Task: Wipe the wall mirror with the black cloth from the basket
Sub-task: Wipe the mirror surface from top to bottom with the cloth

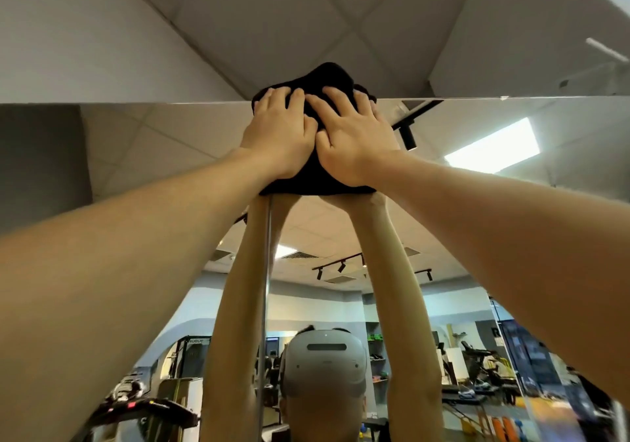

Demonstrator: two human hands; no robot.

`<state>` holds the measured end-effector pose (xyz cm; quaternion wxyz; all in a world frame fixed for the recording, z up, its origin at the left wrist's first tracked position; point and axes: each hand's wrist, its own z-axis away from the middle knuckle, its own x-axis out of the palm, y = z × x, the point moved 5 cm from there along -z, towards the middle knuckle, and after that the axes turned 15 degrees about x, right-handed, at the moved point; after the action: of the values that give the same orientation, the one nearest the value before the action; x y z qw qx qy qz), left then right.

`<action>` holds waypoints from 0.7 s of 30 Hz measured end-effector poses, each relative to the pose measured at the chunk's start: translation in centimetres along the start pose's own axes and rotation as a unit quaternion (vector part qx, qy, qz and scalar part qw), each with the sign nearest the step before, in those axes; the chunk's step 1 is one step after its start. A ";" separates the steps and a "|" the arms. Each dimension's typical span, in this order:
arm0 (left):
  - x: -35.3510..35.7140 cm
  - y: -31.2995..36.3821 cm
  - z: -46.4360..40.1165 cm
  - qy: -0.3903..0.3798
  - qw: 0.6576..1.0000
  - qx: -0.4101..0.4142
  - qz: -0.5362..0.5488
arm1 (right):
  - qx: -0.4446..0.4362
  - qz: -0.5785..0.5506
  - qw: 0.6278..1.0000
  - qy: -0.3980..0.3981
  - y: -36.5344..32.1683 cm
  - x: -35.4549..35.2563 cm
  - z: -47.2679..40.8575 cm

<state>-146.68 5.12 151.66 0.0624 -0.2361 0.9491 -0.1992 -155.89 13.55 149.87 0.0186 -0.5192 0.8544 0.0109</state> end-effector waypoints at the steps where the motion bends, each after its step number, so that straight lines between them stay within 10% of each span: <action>1: 0.2 0.6 -0.4 -0.002 1.000 0.003 0.000 | 0.003 0.000 1.000 0.003 0.7 -0.2 0.0; 21: 10.2 25.9 -10.7 0.001 0.999 0.031 0.032 | 0.036 0.015 0.999 -0.011 28.7 -6.9 1.3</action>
<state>-168.87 25.00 150.59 0.0749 -0.2033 0.9495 -0.2269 -178.14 32.96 148.81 0.0467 -0.5054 0.8615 -0.0139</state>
